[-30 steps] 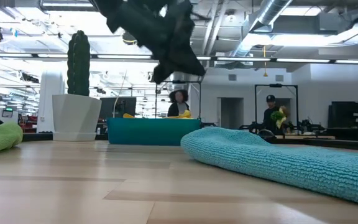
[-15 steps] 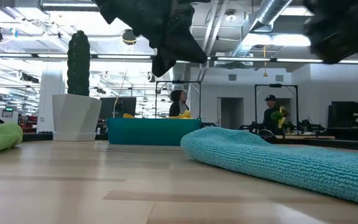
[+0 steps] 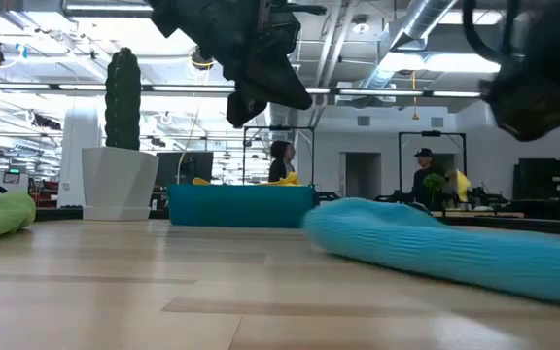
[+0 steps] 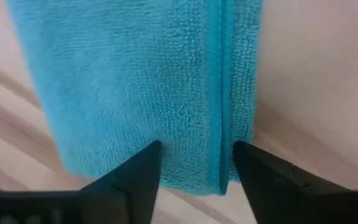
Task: Fold microfiber towels
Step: Put the blue towel into the blue bin
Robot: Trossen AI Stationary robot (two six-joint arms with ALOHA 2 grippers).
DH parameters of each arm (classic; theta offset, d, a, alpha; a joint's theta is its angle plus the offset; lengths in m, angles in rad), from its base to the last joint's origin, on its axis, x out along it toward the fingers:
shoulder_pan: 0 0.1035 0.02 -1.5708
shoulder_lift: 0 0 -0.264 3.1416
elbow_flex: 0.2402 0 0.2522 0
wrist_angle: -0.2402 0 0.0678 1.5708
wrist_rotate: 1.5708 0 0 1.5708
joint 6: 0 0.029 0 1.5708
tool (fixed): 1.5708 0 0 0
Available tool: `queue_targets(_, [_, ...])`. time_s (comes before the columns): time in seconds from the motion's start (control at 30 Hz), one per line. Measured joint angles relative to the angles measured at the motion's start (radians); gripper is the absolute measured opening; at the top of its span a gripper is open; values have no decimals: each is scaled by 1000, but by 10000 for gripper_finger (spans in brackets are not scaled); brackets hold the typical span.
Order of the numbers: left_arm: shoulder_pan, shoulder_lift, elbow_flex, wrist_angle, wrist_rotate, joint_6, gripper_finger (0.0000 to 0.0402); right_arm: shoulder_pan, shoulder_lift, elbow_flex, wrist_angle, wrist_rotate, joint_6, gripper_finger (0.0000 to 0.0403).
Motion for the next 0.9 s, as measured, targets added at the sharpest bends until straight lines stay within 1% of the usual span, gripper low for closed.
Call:
queue_targets(0.07, [-5,0,0,-10,15,-23,0,-7,-12,-1,-67,-11,-36,195])
queue_targets(0.13, [-19,0,0,-24,37,-51,0,-14,-35,-8,-151,4,-120,161])
queue_targets(0.2, [-45,0,-4,-31,48,-85,0,-36,-49,-11,-207,31,-242,131])
queue_targets(0.27, [-83,0,-6,-42,49,-115,0,-64,-71,-9,-266,59,-390,109])
queue_targets(0.37, [-150,0,-6,-38,38,-143,0,-127,-85,-9,-306,69,-618,93])
queue_targets(0.43, [-192,0,-6,-28,3,-155,0,-171,-101,-10,-331,58,-706,92])
queue_targets(0.47, [-210,0,-6,-26,-21,-158,0,-191,-115,-10,-329,41,-720,93])
queue_targets(0.53, [-236,0,-6,-10,-65,-159,0,-207,-145,-9,-330,25,-717,98])
queue_targets(0.6, [-250,0,-6,18,-130,-149,0,-200,-190,-9,-332,31,-671,105])
queue_targets(0.67, [-254,0,-7,49,-198,-139,0,-182,-242,-9,-351,62,-596,114])
queue_targets(0.73, [-246,0,-6,103,-241,-138,0,-165,-294,-9,-382,93,-481,128])
queue_targets(0.8, [-225,0,-6,158,-241,-137,0,-145,-338,-9,-400,117,-355,150])
queue_targets(0.9, [-188,0,-6,226,-201,-136,0,-100,-380,-7,-418,167,-230,194])
